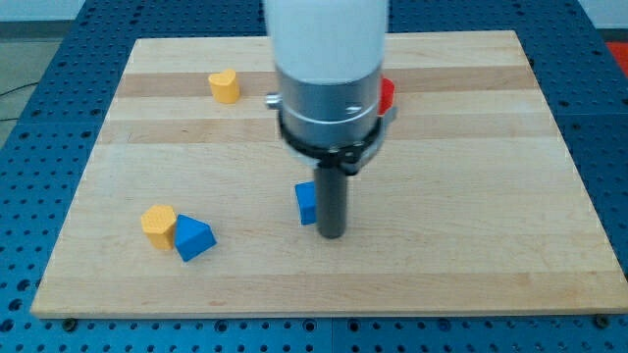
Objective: Move the blue cube above the blue triangle
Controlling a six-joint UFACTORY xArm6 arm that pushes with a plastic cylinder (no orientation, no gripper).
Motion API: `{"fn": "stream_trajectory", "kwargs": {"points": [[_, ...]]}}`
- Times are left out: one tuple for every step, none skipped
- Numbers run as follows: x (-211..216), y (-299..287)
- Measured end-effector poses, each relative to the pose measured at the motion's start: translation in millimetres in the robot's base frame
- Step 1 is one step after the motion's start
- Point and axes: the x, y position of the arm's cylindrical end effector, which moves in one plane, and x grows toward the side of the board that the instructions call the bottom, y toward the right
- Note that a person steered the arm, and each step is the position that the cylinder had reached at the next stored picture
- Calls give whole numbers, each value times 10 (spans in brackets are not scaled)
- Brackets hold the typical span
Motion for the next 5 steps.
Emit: {"fn": "stream_trajectory", "kwargs": {"points": [[-298, 300], [-91, -225], [187, -780], [105, -803], [-202, -485]]}}
